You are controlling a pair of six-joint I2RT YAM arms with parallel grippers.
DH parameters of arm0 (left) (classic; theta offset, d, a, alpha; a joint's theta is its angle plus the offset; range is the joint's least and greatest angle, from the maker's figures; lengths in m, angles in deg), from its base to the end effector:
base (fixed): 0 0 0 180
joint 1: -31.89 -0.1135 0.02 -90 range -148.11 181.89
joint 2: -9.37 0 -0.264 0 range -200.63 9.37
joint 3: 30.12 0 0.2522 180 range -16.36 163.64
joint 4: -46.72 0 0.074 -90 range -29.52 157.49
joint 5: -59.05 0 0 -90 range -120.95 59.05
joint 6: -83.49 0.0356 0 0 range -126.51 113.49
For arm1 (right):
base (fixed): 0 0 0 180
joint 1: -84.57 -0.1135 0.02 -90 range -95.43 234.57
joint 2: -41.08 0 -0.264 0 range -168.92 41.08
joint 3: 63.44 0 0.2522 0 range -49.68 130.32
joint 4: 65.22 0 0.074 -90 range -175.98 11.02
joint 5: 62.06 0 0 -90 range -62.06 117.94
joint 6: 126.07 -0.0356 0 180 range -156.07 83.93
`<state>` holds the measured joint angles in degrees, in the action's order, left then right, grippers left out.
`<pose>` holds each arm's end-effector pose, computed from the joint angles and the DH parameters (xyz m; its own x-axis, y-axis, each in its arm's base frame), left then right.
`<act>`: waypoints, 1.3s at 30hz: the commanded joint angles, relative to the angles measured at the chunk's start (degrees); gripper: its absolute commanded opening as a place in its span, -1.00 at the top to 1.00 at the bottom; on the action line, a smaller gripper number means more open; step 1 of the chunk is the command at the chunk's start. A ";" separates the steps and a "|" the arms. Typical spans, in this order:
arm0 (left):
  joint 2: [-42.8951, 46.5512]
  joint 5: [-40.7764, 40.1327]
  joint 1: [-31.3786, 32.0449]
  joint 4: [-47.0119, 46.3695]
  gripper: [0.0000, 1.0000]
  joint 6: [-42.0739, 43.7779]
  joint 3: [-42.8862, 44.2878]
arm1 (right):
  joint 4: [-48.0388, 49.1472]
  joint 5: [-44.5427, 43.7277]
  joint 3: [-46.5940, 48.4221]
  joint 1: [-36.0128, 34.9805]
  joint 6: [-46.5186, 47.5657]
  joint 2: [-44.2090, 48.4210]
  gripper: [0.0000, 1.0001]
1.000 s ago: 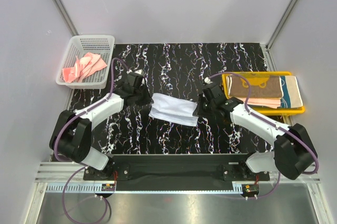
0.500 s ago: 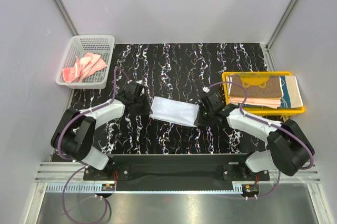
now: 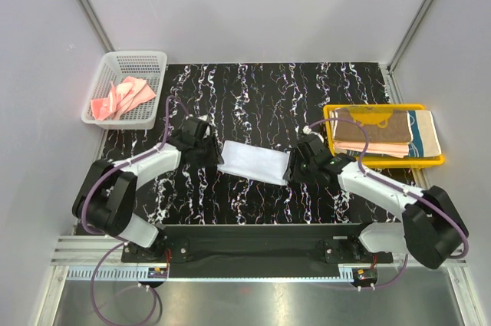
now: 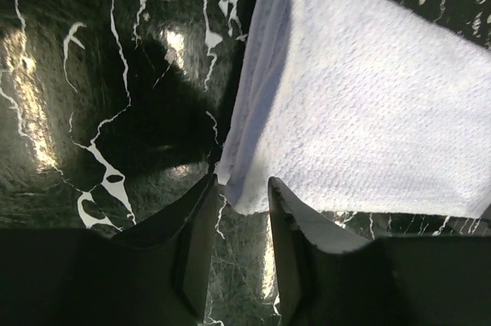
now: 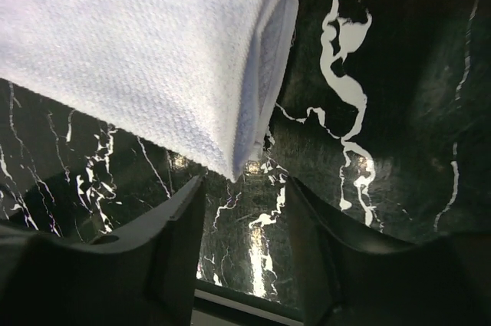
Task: Fold and stack the towels
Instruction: Fold the towel, then neatly place the folded towel into the bin
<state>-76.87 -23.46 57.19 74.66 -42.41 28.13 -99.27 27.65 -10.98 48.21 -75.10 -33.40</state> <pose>0.2571 -0.1267 0.1680 -0.8938 -0.2205 -0.3905 -0.0424 0.9084 -0.4160 0.1969 0.1447 0.1824 -0.8910 0.1261 -0.4362 -0.0380 0.9366 0.3482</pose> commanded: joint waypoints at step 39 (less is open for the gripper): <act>9.06 2.62 4.23 9.99 0.28 6.98 12.63 | 2.81 -14.11 9.29 -3.10 1.94 -21.24 0.21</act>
<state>-71.16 -23.11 61.26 84.21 -37.12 38.25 -90.73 16.46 -1.15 46.70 -72.54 -52.63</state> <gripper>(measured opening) 0.365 0.419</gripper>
